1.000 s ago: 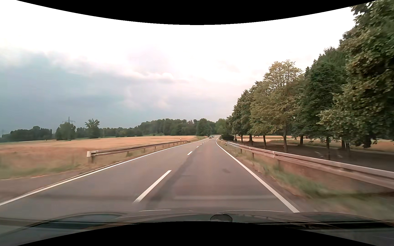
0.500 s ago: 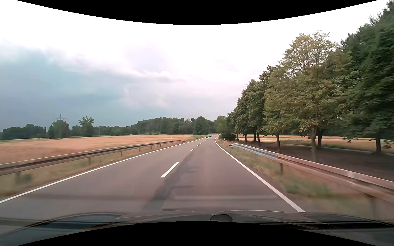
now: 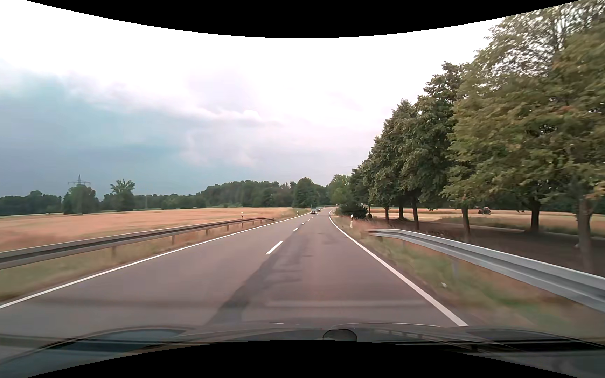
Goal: Follow the waypoints while adhering to traffic rules and regulations
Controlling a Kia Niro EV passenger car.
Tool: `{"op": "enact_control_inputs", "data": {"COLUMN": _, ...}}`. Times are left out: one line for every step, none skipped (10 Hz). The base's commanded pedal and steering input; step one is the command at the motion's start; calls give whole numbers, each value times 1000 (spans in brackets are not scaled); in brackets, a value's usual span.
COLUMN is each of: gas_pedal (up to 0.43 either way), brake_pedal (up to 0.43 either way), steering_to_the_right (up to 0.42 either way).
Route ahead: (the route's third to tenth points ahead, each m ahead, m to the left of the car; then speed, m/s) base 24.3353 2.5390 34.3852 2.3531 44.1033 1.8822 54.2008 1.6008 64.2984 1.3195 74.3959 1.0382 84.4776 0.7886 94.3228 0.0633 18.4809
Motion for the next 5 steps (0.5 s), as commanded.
{"op": "enact_control_inputs", "data": {"gas_pedal": 67, "brake_pedal": 0, "steering_to_the_right": 8}}
{"op": "enact_control_inputs", "data": {"gas_pedal": 67, "brake_pedal": 0, "steering_to_the_right": 9}}
{"op": "enact_control_inputs", "data": {"gas_pedal": 67, "brake_pedal": 0, "steering_to_the_right": 7}}
{"op": "enact_control_inputs", "data": {"gas_pedal": 67, "brake_pedal": 0, "steering_to_the_right": 3}}
{"op": "enact_control_inputs", "data": {"gas_pedal": 67, "brake_pedal": 0, "steering_to_the_right": 1}}
